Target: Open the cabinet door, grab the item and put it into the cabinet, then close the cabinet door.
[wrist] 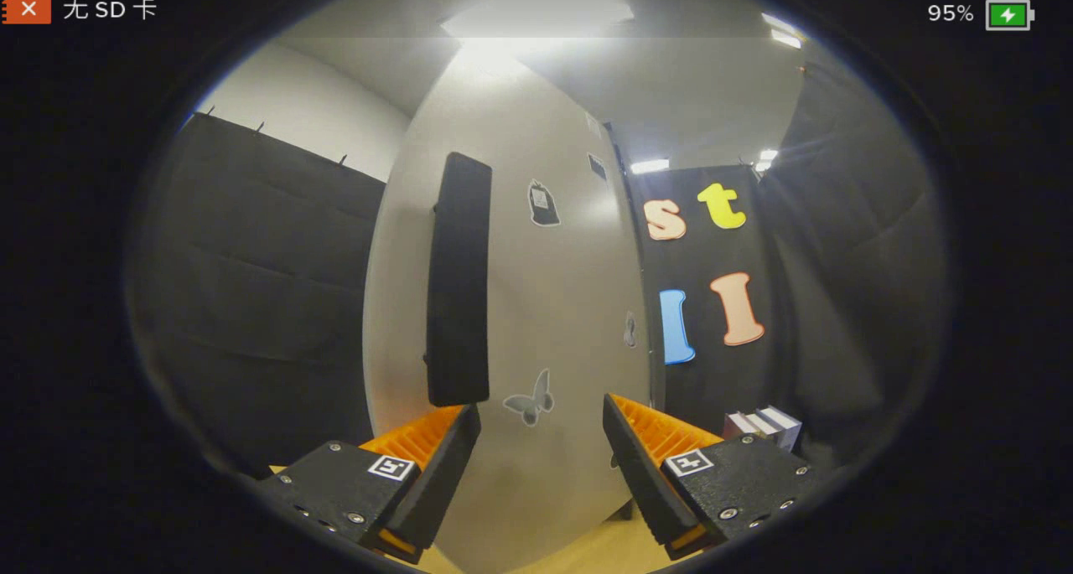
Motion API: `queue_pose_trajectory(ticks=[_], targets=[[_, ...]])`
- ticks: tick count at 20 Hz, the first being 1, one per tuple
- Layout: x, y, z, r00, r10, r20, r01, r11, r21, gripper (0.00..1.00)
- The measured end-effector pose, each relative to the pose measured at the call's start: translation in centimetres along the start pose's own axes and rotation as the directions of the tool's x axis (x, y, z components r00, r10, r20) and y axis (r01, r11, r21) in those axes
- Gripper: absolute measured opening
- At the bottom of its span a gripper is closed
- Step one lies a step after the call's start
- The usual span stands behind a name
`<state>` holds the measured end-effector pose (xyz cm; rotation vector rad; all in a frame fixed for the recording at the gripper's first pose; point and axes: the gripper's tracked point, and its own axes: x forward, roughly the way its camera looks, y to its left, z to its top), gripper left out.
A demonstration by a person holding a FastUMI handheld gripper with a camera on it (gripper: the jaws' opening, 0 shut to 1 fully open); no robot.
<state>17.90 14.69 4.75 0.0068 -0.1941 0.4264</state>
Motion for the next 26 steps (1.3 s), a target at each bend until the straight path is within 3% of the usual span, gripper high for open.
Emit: queue_pose_trajectory(ticks=[5, 12, 15, 18, 19, 20, 21, 22, 26], targets=[[4.2, 3.1, -2.5, 0.997, 0.059, -0.051, -0.059, 0.998, -0.001, 0.93], [13.4, 7.6, -6.4, 0.986, 0.057, -0.159, -0.060, 0.998, -0.017, 0.93], [13.9, 8.5, -7.6, 0.977, -0.031, -0.210, 0.027, 0.999, -0.021, 0.93], [12.4, 7.4, -5.9, 0.971, -0.179, -0.158, 0.178, 0.984, -0.018, 0.93], [11.6, 6.0, -5.7, 0.948, -0.277, -0.159, 0.278, 0.960, -0.016, 0.93], [10.3, 4.2, -5.8, 0.898, -0.399, -0.183, 0.400, 0.916, -0.035, 0.93], [9.0, 3.4, -5.5, 0.875, -0.450, -0.182, 0.452, 0.891, -0.029, 0.93], [9.3, 4.1, -5.0, 0.892, -0.421, -0.164, 0.425, 0.905, -0.009, 0.94], [7.3, 5.2, -5.9, 0.908, -0.367, -0.202, 0.376, 0.927, 0.008, 0.95]])
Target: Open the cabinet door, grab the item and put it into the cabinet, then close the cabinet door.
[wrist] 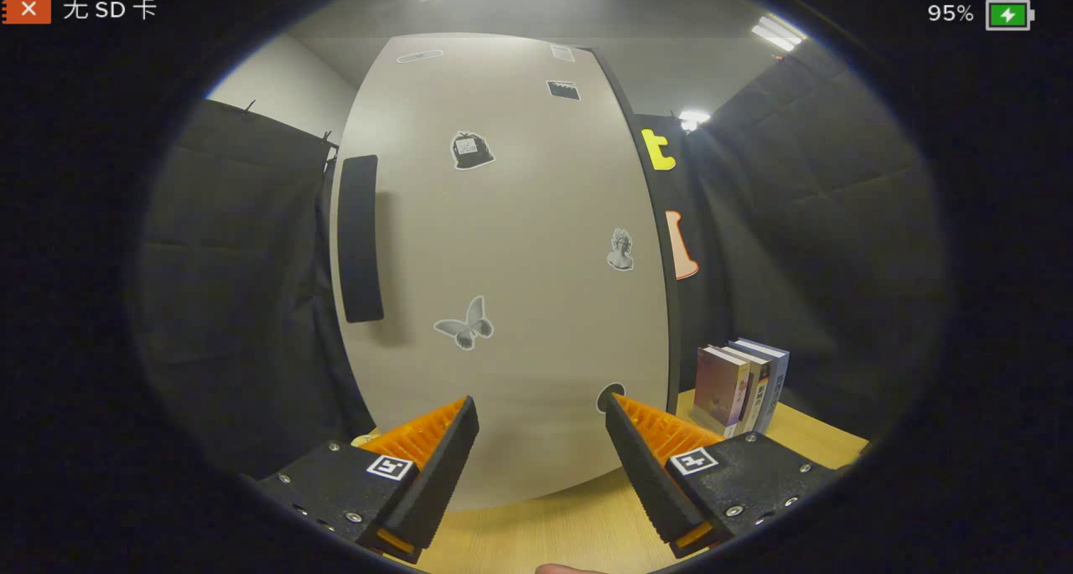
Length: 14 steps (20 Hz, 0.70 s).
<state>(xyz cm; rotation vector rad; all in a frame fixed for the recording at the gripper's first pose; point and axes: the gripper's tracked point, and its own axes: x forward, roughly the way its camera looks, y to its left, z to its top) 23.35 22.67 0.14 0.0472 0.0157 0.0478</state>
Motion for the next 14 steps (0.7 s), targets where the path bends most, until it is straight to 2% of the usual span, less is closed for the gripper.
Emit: queue_pose_trajectory(ticks=[2, 4, 6, 14], targets=[[-1.0, 0.2, 0.3, 1.000, 0.020, 0.021, -0.020, 1.000, 0.006, 0.95], [-1.4, -0.1, 0.9, 0.999, -0.002, 0.051, 0.003, 0.999, -0.032, 0.95], [-1.3, 0.6, 1.3, 0.998, 0.016, 0.066, -0.012, 0.998, -0.062, 0.94], [0.1, 1.0, 0.1, 0.998, 0.037, 0.047, -0.032, 0.995, -0.096, 0.94]])
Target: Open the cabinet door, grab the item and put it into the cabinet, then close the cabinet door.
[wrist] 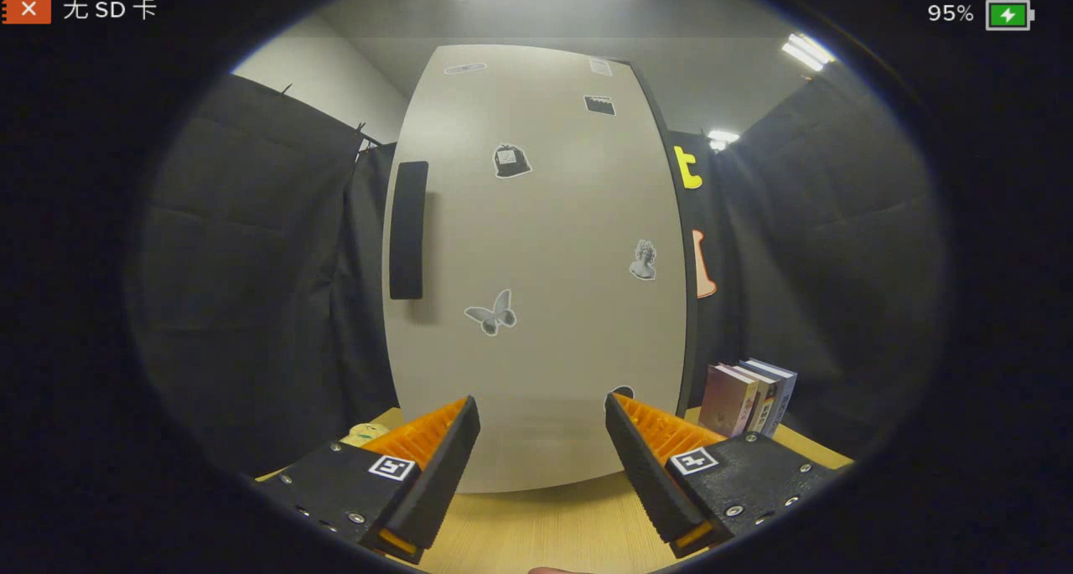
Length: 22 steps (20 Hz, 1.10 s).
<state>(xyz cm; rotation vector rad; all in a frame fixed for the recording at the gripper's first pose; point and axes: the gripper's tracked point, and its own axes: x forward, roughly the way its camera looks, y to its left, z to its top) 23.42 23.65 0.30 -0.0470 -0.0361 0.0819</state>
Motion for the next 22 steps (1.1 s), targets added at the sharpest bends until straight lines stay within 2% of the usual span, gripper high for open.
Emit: queue_pose_trajectory(ticks=[14, 22], targets=[[-0.1, -1.6, 0.6, 0.999, -0.042, 0.010, 0.042, 0.997, 0.067, 0.94], [-0.4, -0.9, -0.1, 1.000, -0.026, 0.004, 0.025, 0.998, 0.055, 0.94]])
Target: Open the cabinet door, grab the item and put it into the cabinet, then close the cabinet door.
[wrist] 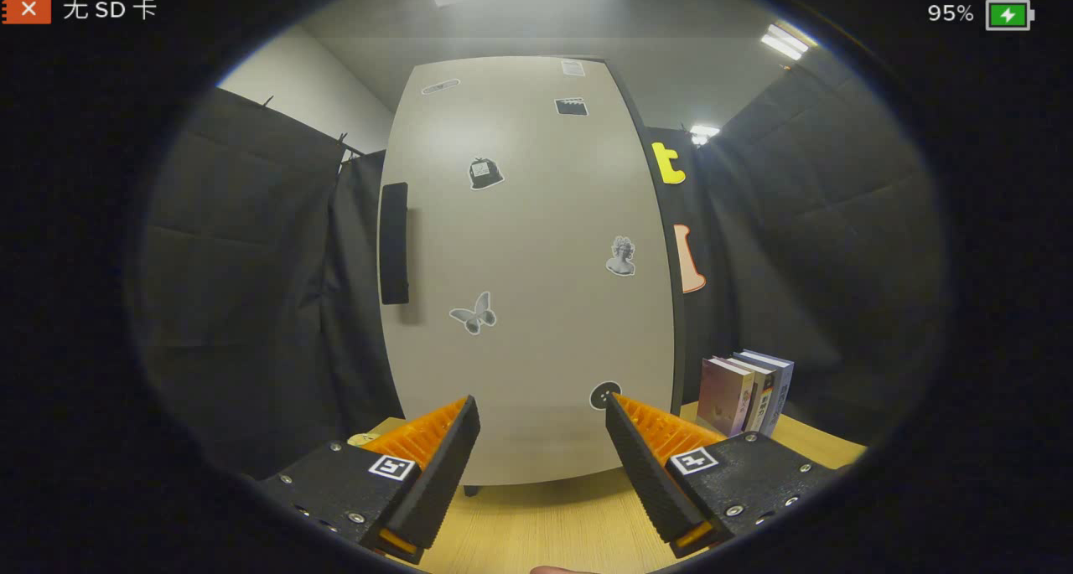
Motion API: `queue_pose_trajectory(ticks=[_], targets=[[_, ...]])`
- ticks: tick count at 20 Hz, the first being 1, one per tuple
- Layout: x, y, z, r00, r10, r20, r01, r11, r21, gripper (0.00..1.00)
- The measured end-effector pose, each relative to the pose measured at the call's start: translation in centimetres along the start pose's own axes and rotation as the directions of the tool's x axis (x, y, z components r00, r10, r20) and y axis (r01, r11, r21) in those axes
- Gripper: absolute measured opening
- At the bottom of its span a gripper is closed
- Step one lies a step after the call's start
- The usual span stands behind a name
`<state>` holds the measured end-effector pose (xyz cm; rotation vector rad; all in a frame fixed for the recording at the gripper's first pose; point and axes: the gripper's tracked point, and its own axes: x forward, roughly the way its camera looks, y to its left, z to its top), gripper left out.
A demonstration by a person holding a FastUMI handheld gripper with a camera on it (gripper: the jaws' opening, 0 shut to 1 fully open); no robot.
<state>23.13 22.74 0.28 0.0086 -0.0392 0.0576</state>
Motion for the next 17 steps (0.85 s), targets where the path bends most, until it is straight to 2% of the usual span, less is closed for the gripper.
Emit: queue_pose_trajectory(ticks=[17], targets=[[-1.1, 1.4, 0.2, 0.999, 0.035, 0.024, -0.035, 0.999, 0.001, 0.94]])
